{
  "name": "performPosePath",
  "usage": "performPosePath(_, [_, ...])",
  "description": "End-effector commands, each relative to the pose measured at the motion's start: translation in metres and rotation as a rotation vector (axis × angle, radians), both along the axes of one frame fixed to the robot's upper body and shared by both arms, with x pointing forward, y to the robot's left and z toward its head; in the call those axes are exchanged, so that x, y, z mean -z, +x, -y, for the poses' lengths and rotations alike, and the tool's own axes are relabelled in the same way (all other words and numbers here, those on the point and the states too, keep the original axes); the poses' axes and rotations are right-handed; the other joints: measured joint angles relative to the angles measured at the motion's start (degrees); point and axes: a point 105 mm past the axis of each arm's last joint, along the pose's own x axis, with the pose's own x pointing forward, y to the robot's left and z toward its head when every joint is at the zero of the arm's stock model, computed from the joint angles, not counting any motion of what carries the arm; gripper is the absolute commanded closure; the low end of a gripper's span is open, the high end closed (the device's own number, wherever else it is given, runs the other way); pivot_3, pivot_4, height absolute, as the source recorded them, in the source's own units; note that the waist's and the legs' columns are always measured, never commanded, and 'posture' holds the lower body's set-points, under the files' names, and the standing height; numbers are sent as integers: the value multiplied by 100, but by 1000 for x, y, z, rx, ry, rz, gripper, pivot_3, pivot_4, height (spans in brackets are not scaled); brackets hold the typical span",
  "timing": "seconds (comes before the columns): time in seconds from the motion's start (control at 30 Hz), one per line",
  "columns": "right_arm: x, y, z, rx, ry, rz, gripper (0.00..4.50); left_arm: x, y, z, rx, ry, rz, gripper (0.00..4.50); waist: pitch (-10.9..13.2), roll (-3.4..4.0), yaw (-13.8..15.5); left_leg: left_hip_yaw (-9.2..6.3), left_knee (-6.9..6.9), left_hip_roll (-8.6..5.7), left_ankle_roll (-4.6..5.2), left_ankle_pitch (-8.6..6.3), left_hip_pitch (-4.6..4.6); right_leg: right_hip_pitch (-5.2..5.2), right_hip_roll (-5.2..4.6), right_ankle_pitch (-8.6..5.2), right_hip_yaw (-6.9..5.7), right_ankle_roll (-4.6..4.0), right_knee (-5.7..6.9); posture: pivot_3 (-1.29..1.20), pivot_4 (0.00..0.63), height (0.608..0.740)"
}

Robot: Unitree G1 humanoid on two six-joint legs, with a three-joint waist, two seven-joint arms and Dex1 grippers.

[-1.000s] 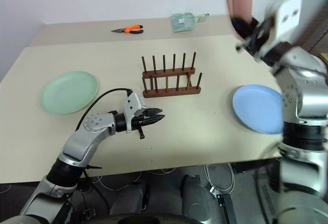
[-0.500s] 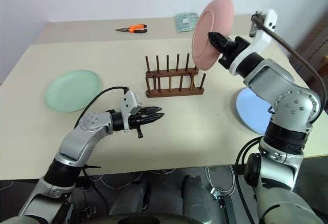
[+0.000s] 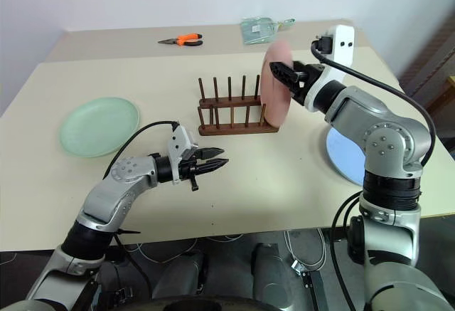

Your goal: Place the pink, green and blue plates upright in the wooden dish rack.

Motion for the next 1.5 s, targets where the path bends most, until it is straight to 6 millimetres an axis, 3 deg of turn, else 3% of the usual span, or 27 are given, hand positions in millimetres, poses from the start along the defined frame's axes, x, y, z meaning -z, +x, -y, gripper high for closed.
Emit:
performPosePath(0.03, [-34,-5,11,56,-113,204,2374,-19,6,-7,-50,-78,42,1291,1,1,-3,0,0,0,0,0,1,0,0,4,0,6,0,0,150,740])
performPosePath(0.1, [-55,-4,33,168,-220,343,2374,-35,15,-18,-143,-152,80,317,2,0,10,-1,0,0,0,0,-3,-3,0,5,0,9,0,0,150,740])
performPosePath(0.13, [-67,-5,40,201,-236,406,2374,-45,24,-28,-220,-201,111,53,2,-1,7,0,0,-1,0,0,-3,-3,-1,5,0,10,-1,0,150,740])
performPosePath(0.2, [-83,-9,43,198,-239,477,2374,-58,36,-44,-341,-268,139,53,2,-2,4,3,1,0,0,0,-2,-2,-2,5,0,12,-4,0,150,740])
performPosePath(0.27, [-102,-32,16,11,-262,601,1818,-78,69,-106,-778,-321,235,0,3,-1,0,1,-1,1,-1,0,2,-1,-1,6,0,14,-2,0,150,740])
performPosePath(0.3, [-105,-43,1,-86,-294,639,1545,-85,77,-139,-996,-338,274,0,4,-4,-12,1,-2,1,-1,0,2,-1,0,7,0,15,-2,0,150,740])
performPosePath(0.33, [-105,-49,-9,-149,-316,659,1090,-89,80,-160,-1135,-350,295,0,5,-7,-32,0,-2,6,-1,0,4,-1,5,9,0,19,-1,0,150,740])
performPosePath(0.4, [-82,-62,-40,-343,-364,604,60,-85,72,-215,-1509,-253,290,0,0,-12,-50,-1,-7,12,-1,0,11,-1,12,10,0,21,0,0,150,740])
performPosePath(0.43, [-64,-71,-57,-462,-396,557,23,-85,60,-242,-1693,-235,288,0,-1,-13,-56,-2,-9,12,0,-1,17,4,12,9,0,22,0,0,150,740])
performPosePath(0.5, [-37,-82,-77,-598,-438,494,23,-79,39,-273,-1929,-251,226,0,-7,-26,-30,-3,-12,12,1,-2,15,3,12,7,0,25,-2,0,150,740])
performPosePath(0.57, [-18,-86,-89,-653,-447,451,23,-67,26,-283,-2046,-301,119,0,-5,-32,14,-6,-6,7,0,-2,6,1,8,10,-1,31,-3,0,150,740])
performPosePath(0.67, [0,-85,-94,-675,-440,417,23,-40,21,-277,-2065,-380,-127,0,3,-56,170,-8,10,-11,-8,2,-7,3,-10,18,-4,44,-6,0,150,740])
performPosePath(0.83, [13,-82,-94,-674,-446,394,23,-2,32,-254,-1889,-418,-379,0,-3,-85,172,-18,16,-20,-14,5,-7,12,-11,19,-7,46,-6,0,150,740])
performPosePath(0.93, [19,-80,-93,-658,-464,391,0,5,43,-243,-1748,-483,-409,807,-3,-84,119,-16,3,-16,-17,7,-4,4,-8,19,-7,45,-4,0,150,740])
performPosePath(1.13, [18,-75,-89,-611,-472,411,0,10,48,-247,-1739,-454,-418,3780,-4,-81,107,-14,-6,-8,-23,10,3,1,-2,19,-6,43,0,0,150,740])
performPosePath(1.17, [16,-74,-88,-608,-472,416,0,0,56,-243,-1696,-401,-342,4248,-5,-82,117,-13,-5,-8,-23,10,2,2,-2,19,-6,43,-1,0,150,740])
performPosePath(1.2, [15,-74,-88,-604,-480,425,0,-11,62,-240,-1658,-374,-263,4433,-5,-82,139,-14,-4,-8,-23,10,2,3,-2,19,-6,43,-1,0,150,740])
performPosePath(1.33, [18,-66,-88,-550,-638,496,0,-95,83,-192,-1341,-522,103,4433,-4,-84,176,-15,4,-14,-26,12,-7,6,-7,19,-6,41,-7,0,150,740])
performPosePath(1.43, [23,-55,-95,-516,-817,578,0,-143,86,-148,-1133,-531,260,4433,1,-93,148,-14,3,-16,-27,12,-10,5,-9,20,-6,41,-13,0,150,740])
performPosePath(1.5, [21,-44,-103,-467,-909,644,0,-160,86,-124,-1045,-533,279,4433,2,-92,118,-11,0,-14,-28,12,-9,1,-9,20,-6,42,-11,0,150,740])
